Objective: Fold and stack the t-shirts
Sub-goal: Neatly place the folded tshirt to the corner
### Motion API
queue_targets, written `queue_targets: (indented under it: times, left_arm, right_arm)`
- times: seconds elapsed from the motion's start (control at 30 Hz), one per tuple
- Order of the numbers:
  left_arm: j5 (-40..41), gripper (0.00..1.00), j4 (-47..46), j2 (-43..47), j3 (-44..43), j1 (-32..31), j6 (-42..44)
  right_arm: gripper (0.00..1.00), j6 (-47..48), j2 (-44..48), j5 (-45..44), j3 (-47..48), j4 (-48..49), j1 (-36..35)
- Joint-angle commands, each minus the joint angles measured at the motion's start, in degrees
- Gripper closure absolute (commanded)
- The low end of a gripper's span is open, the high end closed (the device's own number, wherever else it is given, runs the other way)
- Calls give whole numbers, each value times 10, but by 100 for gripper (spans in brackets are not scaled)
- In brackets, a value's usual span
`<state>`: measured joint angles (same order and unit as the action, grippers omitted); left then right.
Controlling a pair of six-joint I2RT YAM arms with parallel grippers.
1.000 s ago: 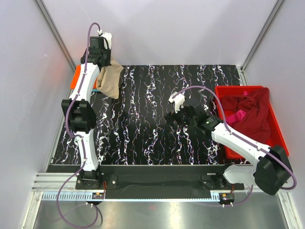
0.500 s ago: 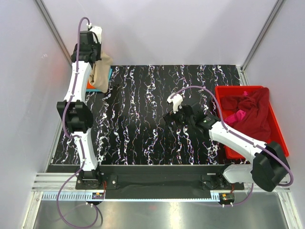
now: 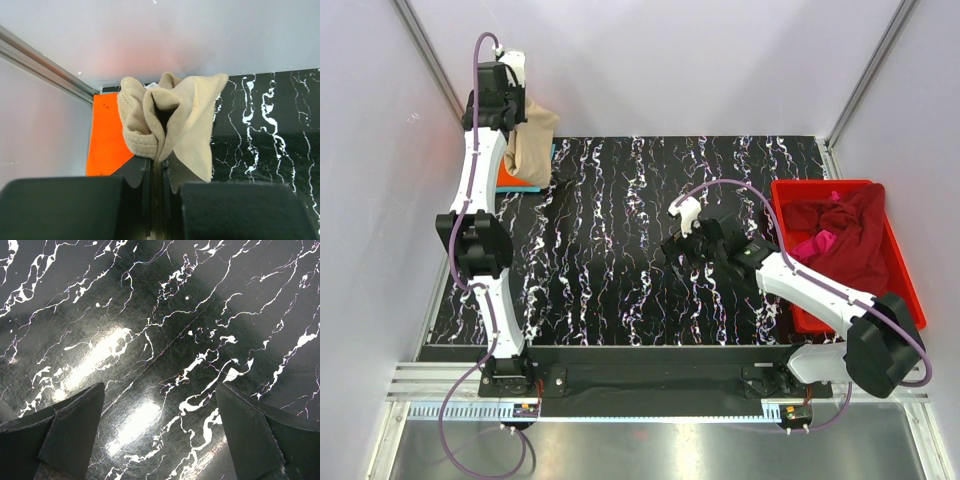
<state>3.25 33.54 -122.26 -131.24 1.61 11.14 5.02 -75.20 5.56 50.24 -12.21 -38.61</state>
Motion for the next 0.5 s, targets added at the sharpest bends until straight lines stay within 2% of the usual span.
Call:
queue_targets:
  times: [0.0, 0.2, 0.47]
  left_arm:
    - [-23, 100, -42, 41, -27, 2, -15]
    - [-44, 100, -94, 53, 29, 2, -23]
    - [-55, 100, -104, 45, 41, 11, -28]
  right_arm:
    - [0, -9, -3, 7, 21, 16, 2]
    - [0, -9, -1, 5, 22, 11, 2]
    - [1, -14, -14, 9, 25, 18, 2]
